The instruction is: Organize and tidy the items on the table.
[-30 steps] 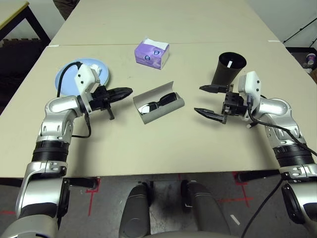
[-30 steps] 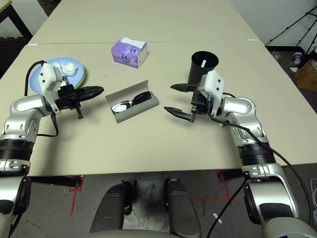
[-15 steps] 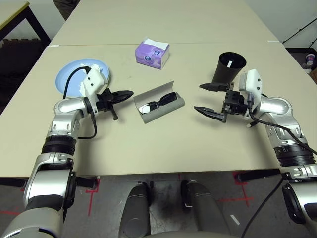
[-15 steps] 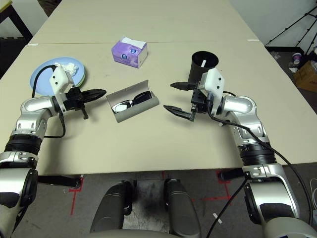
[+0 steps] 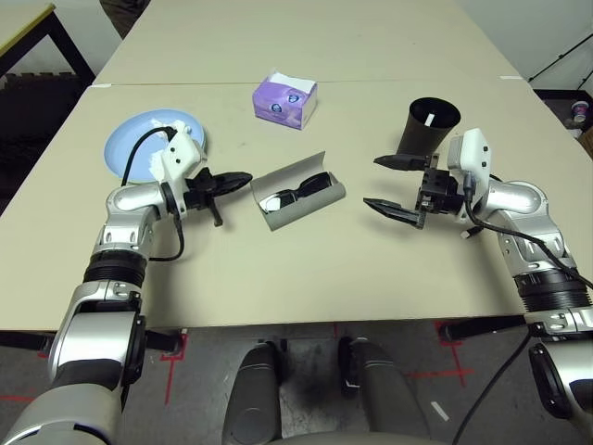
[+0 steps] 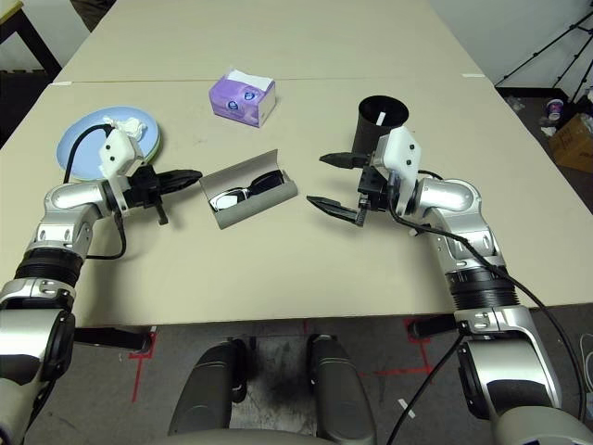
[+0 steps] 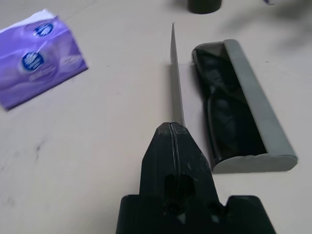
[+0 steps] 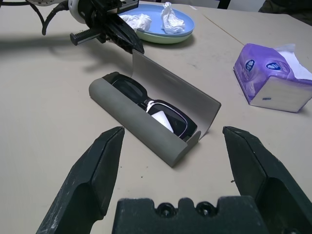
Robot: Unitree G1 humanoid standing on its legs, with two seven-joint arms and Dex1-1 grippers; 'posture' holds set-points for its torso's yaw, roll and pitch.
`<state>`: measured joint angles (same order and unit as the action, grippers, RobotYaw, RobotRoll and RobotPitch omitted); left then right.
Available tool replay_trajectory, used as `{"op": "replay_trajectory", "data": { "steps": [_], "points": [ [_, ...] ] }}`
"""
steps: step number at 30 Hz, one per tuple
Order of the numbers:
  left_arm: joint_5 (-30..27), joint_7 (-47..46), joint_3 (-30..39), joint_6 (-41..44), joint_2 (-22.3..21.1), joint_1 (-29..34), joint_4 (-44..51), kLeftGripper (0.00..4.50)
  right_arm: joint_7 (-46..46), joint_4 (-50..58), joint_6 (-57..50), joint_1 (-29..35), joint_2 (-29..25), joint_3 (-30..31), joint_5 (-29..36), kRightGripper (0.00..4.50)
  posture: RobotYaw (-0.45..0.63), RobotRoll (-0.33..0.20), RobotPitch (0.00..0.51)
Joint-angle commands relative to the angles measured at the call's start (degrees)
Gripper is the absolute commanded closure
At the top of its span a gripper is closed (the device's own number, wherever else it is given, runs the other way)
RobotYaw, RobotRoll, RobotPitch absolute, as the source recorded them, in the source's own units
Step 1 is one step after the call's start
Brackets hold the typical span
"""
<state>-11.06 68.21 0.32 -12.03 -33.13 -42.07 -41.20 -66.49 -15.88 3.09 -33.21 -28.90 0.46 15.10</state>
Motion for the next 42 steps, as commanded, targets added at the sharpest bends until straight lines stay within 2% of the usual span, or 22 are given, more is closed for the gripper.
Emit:
{"op": "replay_trajectory", "data": {
  "steps": [1,9,15,24,34,37,42],
  "points": [
    [-0.2,1.7,-1.1,0.6,0.6,1.2,3.3,4.46,0.1,0.4,0.2,0.4,-0.5,0.5,0.0,0.0,-0.02,0.0,0.179],
    [-1.7,4.0,-3.2,6.5,1.6,7.1,13.5,4.46,0.4,0.2,0.7,-0.2,-0.2,0.6,-0.1,0.0,-0.02,0.0,0.174],
    [-1.2,3.5,-3.5,8.0,1.4,10.4,15.5,4.46,0.7,0.6,1.0,-0.7,-0.3,0.6,0.1,0.0,-0.02,0.0,0.171],
    [1.0,3.3,-4.4,6.3,0.8,10.8,12.7,4.46,0.7,1.1,0.6,-1.1,-0.7,0.4,0.3,0.0,-0.03,0.0,0.166],
    [0.7,3.5,-4.1,6.2,0.2,9.4,12.6,4.46,0.6,1.0,0.7,-0.7,-0.9,0.5,0.2,0.0,-0.02,0.0,0.161],
    [-0.9,3.7,-2.9,7.2,-0.6,8.9,14.7,4.46,0.5,0.8,0.7,-0.4,-0.9,0.5,0.2,0.0,-0.02,0.0,0.161],
    [-5.7,2.7,0.3,12.9,-2.6,9.8,24.1,4.46,0.9,0.8,0.8,0.0,-0.8,0.5,0.1,0.0,-0.02,0.0,0.162]
  ]
}}
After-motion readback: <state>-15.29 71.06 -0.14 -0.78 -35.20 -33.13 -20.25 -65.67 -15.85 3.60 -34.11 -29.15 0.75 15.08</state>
